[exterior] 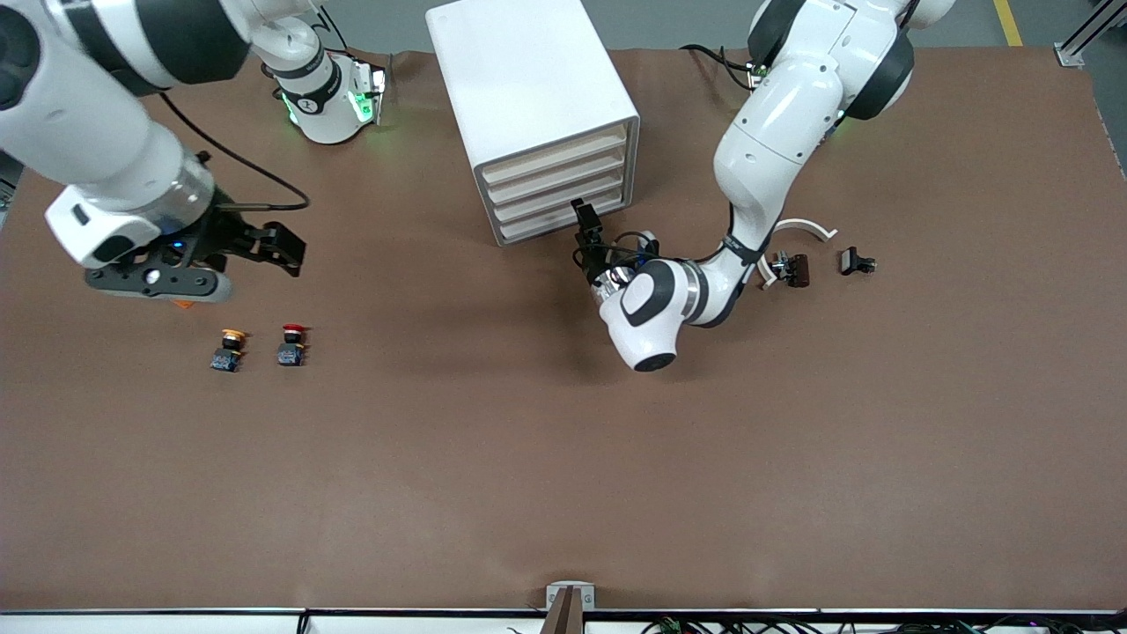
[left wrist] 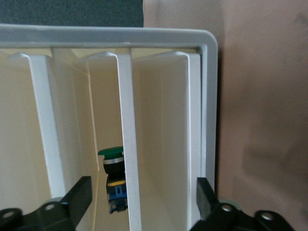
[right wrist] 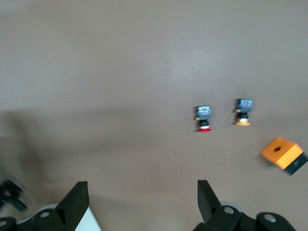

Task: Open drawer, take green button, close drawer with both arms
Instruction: 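Grasp the drawer and pull it open while the right gripper approaches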

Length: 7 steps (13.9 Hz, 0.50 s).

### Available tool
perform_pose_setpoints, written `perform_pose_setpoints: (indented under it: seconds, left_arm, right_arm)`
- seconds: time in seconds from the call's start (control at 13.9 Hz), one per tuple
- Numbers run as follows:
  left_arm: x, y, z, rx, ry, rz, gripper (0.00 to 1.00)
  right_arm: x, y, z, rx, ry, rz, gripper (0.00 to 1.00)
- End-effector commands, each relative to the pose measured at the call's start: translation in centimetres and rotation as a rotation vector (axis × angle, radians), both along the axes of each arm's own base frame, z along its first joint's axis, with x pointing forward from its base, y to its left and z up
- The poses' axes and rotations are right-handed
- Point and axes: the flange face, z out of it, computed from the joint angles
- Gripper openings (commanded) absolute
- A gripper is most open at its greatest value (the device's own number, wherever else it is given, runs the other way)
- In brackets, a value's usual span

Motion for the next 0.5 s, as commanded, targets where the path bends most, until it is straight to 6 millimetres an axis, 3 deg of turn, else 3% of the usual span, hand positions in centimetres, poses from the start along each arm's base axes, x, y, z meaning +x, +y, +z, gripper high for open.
perform_pose_setpoints:
  seconds: [0.0,0.22,0.43]
  left_arm:
    - [-0.8,-0.8,-0.3,0.003,0.017,-0.011,0.77]
    - [-2.3,-2.4,0.1,-0.001,0.010,-0.048,0.68]
    - [-3.3,-3.3,0.1,0.003,0.007,-0.073,0.57]
  right_arm:
    - [-0.6,3.7,-0.2,0.002,0.005,-0.112,1.00]
    - [-1.4,6.8,-0.8,0.030,0.029,-0.235,1.00]
    - [-0.8,8.5,-1.7,0.081,0.077,-0.391,1.00]
